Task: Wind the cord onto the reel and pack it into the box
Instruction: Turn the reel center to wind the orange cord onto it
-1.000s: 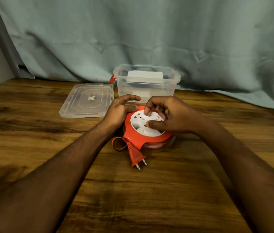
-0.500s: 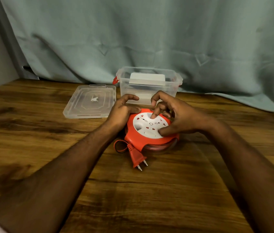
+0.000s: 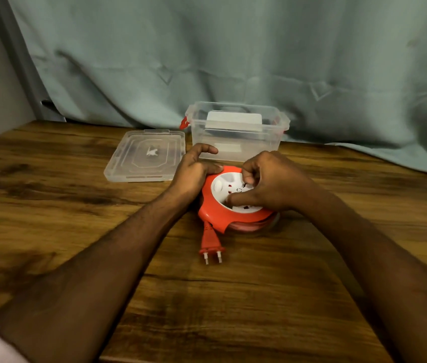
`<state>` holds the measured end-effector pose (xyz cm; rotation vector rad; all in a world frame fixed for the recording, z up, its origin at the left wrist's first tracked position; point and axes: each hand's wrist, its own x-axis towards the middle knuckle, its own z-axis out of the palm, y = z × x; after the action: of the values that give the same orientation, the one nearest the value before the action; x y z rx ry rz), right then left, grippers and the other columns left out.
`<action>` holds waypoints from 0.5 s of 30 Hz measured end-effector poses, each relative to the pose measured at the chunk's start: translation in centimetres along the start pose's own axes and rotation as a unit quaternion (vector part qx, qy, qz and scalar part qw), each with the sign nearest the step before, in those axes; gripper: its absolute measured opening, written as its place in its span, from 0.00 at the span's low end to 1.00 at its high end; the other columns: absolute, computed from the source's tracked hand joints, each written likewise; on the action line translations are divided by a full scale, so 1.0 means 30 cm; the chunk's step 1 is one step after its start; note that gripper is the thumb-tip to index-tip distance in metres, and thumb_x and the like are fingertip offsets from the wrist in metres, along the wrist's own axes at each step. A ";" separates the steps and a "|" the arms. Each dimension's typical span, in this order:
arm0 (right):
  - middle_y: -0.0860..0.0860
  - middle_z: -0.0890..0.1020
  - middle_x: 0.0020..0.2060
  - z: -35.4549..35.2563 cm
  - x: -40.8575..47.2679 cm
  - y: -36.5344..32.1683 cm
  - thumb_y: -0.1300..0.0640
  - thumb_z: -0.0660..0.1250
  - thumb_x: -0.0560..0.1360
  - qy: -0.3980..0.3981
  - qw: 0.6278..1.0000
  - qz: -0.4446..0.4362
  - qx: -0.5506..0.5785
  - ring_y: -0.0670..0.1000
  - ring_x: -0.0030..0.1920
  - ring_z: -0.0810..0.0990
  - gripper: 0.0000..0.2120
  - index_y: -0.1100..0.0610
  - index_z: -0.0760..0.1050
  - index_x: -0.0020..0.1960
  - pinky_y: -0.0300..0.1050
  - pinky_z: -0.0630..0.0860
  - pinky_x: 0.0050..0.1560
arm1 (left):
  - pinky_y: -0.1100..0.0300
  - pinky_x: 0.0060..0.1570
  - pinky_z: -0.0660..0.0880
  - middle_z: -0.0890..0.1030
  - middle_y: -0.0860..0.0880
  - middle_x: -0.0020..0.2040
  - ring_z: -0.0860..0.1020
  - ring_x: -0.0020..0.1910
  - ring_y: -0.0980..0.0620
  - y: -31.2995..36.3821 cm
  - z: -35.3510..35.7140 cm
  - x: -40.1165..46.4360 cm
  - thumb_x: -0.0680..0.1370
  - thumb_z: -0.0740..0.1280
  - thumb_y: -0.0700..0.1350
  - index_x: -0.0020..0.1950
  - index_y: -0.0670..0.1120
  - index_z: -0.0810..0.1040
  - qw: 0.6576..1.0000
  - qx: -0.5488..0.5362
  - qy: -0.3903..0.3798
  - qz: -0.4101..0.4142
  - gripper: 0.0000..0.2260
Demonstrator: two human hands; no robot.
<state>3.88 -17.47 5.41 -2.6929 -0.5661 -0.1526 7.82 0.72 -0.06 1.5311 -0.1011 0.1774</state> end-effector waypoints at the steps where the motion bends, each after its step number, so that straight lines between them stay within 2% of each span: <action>1: 0.47 0.80 0.29 -0.008 0.002 -0.004 0.32 0.78 0.58 -0.008 1.000 0.011 -0.002 0.48 0.34 0.80 0.25 0.52 0.75 0.33 0.48 0.72 0.33 | 0.55 0.37 0.75 0.78 0.39 0.39 0.78 0.35 0.44 0.002 -0.001 0.000 0.72 0.68 0.29 0.55 0.46 0.76 1.000 -0.002 -0.002 0.002 0.16; 4: 0.47 0.82 0.29 -0.025 -0.003 -0.012 0.35 0.79 0.62 -0.025 0.999 0.032 0.007 0.46 0.36 0.84 0.22 0.52 0.76 0.31 0.45 0.76 0.33 | 0.56 0.35 0.75 0.78 0.36 0.40 0.78 0.36 0.43 0.007 0.010 -0.006 0.72 0.67 0.29 0.56 0.44 0.76 1.000 0.001 -0.008 0.004 0.16; 8: 0.46 0.83 0.31 -0.015 0.003 -0.006 0.35 0.79 0.63 -0.021 0.999 0.032 0.016 0.45 0.36 0.84 0.21 0.52 0.78 0.34 0.42 0.72 0.32 | 0.57 0.35 0.76 0.79 0.34 0.43 0.79 0.38 0.42 0.013 0.014 -0.007 0.73 0.67 0.29 0.59 0.40 0.76 1.000 0.011 -0.013 0.006 0.16; 11: 0.45 0.82 0.32 -0.018 -0.006 0.011 0.31 0.78 0.63 -0.014 1.000 0.011 0.004 0.44 0.36 0.82 0.22 0.50 0.80 0.38 0.42 0.70 0.32 | 0.51 0.42 0.77 0.82 0.36 0.44 0.80 0.40 0.41 0.008 0.009 -0.005 0.70 0.69 0.36 0.54 0.42 0.80 0.999 0.024 -0.022 0.005 0.13; 13: 0.45 0.80 0.30 -0.008 -0.013 0.035 0.30 0.75 0.65 0.039 0.999 -0.002 0.003 0.44 0.33 0.79 0.22 0.49 0.80 0.39 0.43 0.69 0.32 | 0.45 0.50 0.79 0.85 0.37 0.47 0.82 0.45 0.41 -0.005 0.008 -0.008 0.69 0.69 0.40 0.48 0.46 0.84 0.998 0.045 -0.034 0.021 0.10; 15: 0.47 0.81 0.30 0.010 -0.002 0.073 0.31 0.72 0.68 0.131 0.990 0.016 0.046 0.48 0.34 0.80 0.20 0.48 0.79 0.41 0.47 0.74 0.32 | 0.43 0.56 0.79 0.86 0.40 0.49 0.84 0.48 0.43 -0.013 0.008 -0.014 0.73 0.70 0.42 0.50 0.47 0.86 0.995 0.078 -0.048 0.042 0.08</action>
<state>4.73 -19.23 4.37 -2.5367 -0.4387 -0.4539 7.48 0.45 -0.51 1.6924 -0.2341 0.1816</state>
